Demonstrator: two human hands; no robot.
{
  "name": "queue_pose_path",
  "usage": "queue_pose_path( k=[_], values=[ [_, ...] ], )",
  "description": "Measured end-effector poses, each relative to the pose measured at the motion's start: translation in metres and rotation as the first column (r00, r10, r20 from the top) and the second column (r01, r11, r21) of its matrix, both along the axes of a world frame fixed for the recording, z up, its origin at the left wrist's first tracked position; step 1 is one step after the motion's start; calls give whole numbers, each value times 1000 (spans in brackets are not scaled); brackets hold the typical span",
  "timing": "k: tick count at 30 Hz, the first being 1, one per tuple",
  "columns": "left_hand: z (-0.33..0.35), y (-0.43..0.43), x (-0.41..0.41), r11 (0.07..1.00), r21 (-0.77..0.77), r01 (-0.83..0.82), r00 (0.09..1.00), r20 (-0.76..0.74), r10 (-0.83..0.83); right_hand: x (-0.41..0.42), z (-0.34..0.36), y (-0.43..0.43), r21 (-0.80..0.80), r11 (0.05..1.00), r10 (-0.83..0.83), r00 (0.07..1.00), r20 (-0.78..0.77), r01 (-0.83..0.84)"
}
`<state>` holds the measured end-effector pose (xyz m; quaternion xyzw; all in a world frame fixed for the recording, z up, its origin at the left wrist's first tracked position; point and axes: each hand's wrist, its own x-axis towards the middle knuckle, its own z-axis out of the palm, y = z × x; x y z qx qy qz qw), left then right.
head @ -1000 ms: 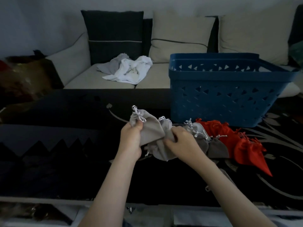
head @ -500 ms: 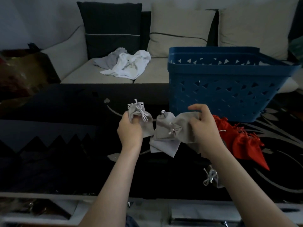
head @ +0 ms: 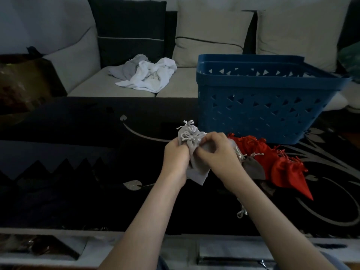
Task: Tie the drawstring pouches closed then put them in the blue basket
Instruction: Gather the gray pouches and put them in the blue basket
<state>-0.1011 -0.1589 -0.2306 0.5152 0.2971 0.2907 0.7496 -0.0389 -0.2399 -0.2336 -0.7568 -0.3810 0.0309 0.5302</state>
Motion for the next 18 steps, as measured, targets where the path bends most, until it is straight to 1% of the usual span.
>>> queue_pose_path(
  k=[3,7,9,11,14,16,18],
  values=[
    [5,-4,2,999,-29,23,1000,12,-23,2,0,-1,25,997,-74,995,70,72],
    [10,-10,6,998,1,67,995,74,-67,6,-1,0,42,983,-182,969,168,177],
    [11,-14,7,992,-19,124,988,97,-122,8,-1,0,37,982,-190,968,163,186],
    [10,-15,8,990,-20,143,984,106,-140,9,-1,-1,20,984,-179,968,174,179],
    [7,-11,8,994,16,107,991,73,-108,6,1,0,14,988,-154,972,178,154],
    [5,-8,7,994,45,95,994,57,-98,3,2,1,-22,986,-158,972,174,164],
    [3,-5,5,994,87,67,997,39,-71,3,1,3,-24,984,-169,972,166,175]
  ],
)
